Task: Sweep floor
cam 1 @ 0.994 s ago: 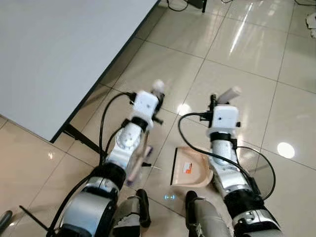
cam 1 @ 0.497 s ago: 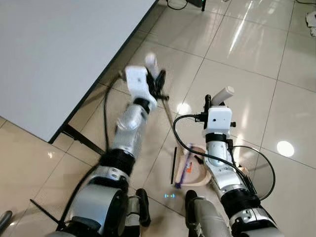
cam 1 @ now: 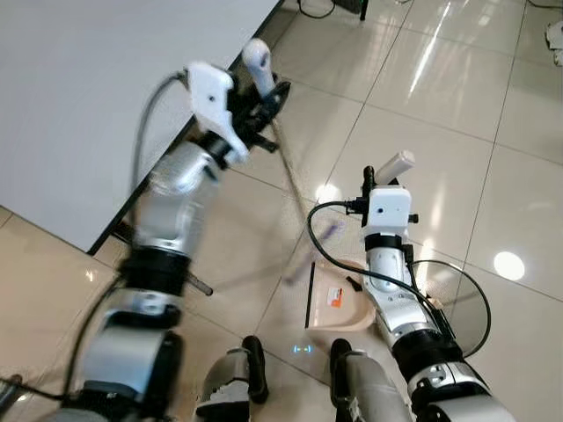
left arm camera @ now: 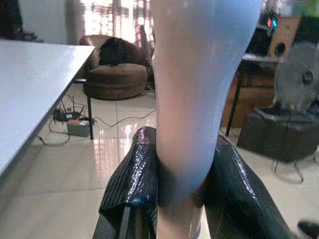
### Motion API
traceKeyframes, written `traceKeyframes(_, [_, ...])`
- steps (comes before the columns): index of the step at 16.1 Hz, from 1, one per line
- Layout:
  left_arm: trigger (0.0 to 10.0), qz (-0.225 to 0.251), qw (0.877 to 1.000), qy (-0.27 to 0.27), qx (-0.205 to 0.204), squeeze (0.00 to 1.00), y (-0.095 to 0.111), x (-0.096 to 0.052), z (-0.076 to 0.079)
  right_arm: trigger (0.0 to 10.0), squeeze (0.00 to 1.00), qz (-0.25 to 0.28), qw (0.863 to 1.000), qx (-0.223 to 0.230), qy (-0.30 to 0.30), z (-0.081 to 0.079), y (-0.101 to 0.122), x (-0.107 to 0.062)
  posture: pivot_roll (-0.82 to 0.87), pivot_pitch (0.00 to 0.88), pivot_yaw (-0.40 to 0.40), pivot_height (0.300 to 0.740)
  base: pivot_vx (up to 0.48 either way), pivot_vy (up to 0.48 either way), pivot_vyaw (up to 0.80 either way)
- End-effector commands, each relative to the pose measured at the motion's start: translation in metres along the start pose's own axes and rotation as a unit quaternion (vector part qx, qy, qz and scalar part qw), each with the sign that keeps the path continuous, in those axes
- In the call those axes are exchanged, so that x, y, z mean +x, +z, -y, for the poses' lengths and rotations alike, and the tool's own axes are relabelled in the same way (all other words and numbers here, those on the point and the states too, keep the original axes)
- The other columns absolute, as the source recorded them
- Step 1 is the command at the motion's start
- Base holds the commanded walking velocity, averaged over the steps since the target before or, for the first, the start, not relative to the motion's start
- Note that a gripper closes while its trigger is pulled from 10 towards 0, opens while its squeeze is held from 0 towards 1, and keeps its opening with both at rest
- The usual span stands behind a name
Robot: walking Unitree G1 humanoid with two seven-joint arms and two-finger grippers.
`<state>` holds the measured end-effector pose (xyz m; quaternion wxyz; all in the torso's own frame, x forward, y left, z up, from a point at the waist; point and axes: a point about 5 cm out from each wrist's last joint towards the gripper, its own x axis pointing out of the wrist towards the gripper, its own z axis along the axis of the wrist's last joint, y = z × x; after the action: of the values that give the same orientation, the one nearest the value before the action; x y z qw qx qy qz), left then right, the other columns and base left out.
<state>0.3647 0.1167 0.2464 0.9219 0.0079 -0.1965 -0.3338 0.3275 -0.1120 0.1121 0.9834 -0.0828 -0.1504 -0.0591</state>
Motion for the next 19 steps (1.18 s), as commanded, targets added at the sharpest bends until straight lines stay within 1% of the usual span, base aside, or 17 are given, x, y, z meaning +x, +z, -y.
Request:
traceKeyframes(1, [10.0,-0.016,0.999,-0.018,0.033,0.0,-0.001,-0.007,0.0,10.0,0.0,-0.05,0.999,0.012,0.005,-0.003,-0.018,-0.012,0.12,0.277,0.115,0.74,0.0,0.0,0.0])
traceKeyframes(2, [10.0,-0.032,0.998,-0.014,0.049,0.0,-0.007,-0.014,-0.002,10.0,0.0,-0.046,0.999,0.021,-0.001,0.0,-0.016,-0.01,0.12,0.262,0.115,0.74,0.0,0.0,0.0])
traceKeyframes(3, [10.0,-0.06,0.996,-0.003,0.072,0.0,-0.017,-0.026,-0.004,10.0,0.0,-0.037,0.998,0.04,-0.012,0.005,-0.011,-0.007,0.12,0.251,0.117,0.74,0.0,0.0,0.0])
traceKeyframes(4, [10.0,-0.071,0.994,0.003,0.079,0.0,-0.021,-0.031,-0.005,10.0,0.0,-0.033,0.998,0.049,-0.017,0.007,-0.009,-0.006,0.11,0.247,0.117,0.74,0.0,0.0,0.0])
traceKeyframes(5, [10.0,-0.091,0.993,0.014,0.08,0.0,-0.029,-0.041,-0.006,10.0,0.0,-0.024,0.997,0.065,-0.026,0.011,-0.005,-0.003,0.1,0.237,0.12,0.74,0.0,0.0,0.0])
traceKeyframes(6, [10.0,-0.112,0.99,0.022,0.085,0.0,-0.037,-0.053,-0.005,10.0,0.0,-0.011,0.997,0.075,-0.03,0.016,0.001,0.001,0.1,0.231,0.12,0.74,0.0,0.0,0.0])
traceKeyframes(7, [10.0,-0.143,0.985,0.033,0.091,0.0,-0.047,-0.071,-0.001,10.0,0.0,0.007,0.996,0.089,-0.028,0.021,0.01,0.006,0.09,0.22,0.117,0.74,0.0,0.0,0.0])
traceKeyframes(9, [10.0,-0.172,0.979,0.061,0.086,0.0,-0.058,-0.089,0.002,10.0,0.0,0.019,0.994,0.106,-0.017,0.023,0.018,0.011,0.09,0.204,0.112,0.74,0.0,0.0,0.0])
traceKeyframes(11, [10.0,-0.195,0.975,0.086,0.067,0.0,-0.068,-0.107,0.007,10.0,0.0,0.026,0.993,0.111,0.008,0.021,0.024,0.014,0.08,0.184,0.106,0.74,0.0,0.0,0.0])
traceKeyframes(12, [10.0,-0.197,0.974,0.091,0.066,0.0,-0.069,-0.11,0.008,10.0,0.0,0.027,0.993,0.11,0.013,0.021,0.025,0.014,0.08,0.184,0.106,0.74,0.0,0.0,0.0])
traceKeyframes(13, [10.0,-0.214,0.969,0.123,0.033,0.0,-0.076,-0.125,0.013,10.0,0.0,0.025,0.993,0.107,0.037,0.017,0.03,0.016,0.07,0.169,0.097,0.74,0.0,0.0,0.0])
traceKeyframes(14, [10.0,-0.221,0.964,0.147,0.009,0.0,-0.079,-0.133,0.016,10.0,0.0,0.016,0.993,0.109,0.051,0.015,0.031,0.015,0.07,0.166,0.092,0.74,0.0,0.0,0.0])
traceKeyframes(16, [10.0,-0.228,0.96,0.16,0.003,0.0,-0.082,-0.139,0.018,10.0,0.0,0.006,0.992,0.113,0.054,0.015,0.031,0.014,0.06,0.16,0.087,0.74,0.0,0.0,0.0])
traceKeyframes(17, [10.0,-0.238,0.957,0.166,-0.002,0.0,-0.087,-0.146,0.021,10.0,0.0,-0.002,0.992,0.118,0.051,0.016,0.03,0.013,0.06,0.153,0.081,0.74,0.0,0.0,0.0])
traceKeyframes(18, [10.0,-0.244,0.952,0.183,-0.019,0.0,-0.09,-0.152,0.023,10.0,0.0,-0.007,0.992,0.12,0.048,0.018,0.029,0.011,0.05,0.144,0.075,0.74,0.0,0.0,0.0])
traceKeyframes(19, [10.0,-0.246,0.95,0.189,-0.025,0.0,-0.092,-0.154,0.024,10.0,0.0,-0.01,0.991,0.121,0.048,0.019,0.029,0.011,0.05,0.142,0.073,0.74,0.0,0.0,0.0])
